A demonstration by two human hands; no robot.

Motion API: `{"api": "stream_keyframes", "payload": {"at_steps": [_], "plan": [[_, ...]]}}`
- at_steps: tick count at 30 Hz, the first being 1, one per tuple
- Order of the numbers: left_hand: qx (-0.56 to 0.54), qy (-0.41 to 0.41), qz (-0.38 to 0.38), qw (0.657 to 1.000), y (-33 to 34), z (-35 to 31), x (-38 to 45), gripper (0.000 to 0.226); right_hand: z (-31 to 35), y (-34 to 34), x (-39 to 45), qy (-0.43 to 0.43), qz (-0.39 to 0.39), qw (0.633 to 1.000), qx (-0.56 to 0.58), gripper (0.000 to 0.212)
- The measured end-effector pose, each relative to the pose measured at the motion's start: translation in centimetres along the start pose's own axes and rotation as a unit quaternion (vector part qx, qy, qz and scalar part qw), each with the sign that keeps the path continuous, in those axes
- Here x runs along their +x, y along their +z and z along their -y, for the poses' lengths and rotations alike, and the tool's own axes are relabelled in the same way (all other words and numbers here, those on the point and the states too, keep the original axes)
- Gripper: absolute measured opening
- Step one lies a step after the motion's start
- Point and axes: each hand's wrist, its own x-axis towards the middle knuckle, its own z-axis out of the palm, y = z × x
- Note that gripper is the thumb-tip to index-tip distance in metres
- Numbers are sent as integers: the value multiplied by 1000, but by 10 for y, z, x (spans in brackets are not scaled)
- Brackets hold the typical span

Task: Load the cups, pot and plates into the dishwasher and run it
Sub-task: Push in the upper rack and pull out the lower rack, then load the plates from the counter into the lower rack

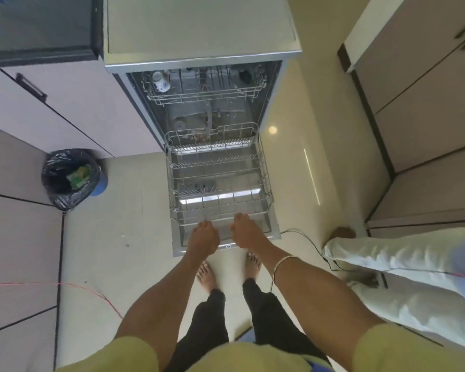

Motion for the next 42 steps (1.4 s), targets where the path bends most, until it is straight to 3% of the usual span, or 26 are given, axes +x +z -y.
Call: {"api": "stream_keyframes", "payload": {"at_steps": [4, 7, 18, 27, 32, 42], "plan": [[-4, -6, -14, 1000, -18, -8, -16, 39, 10, -14, -22, 12, 0, 1000, -7, 47], [-17, -7, -22, 1000, -30, -14, -24, 39, 12, -17, -28, -5, 2, 1000, -21, 41], [-15, -10, -37, 999, -33, -27, -45, 41, 8, -31, -36, 10, -12, 999, -42, 51], [-44, -55, -87, 994, -40, -37, -50, 40, 0, -48, -26, -35, -17, 997, -71, 52], [-53, -78, -115, 989, -43, -28, -59, 44, 10, -53, -23, -103, 6, 987, -124, 49], [-69, -122, -163, 977, -56, 23, -81, 45, 70, -35, -17, -155, 18, 976, -151, 57]]}}
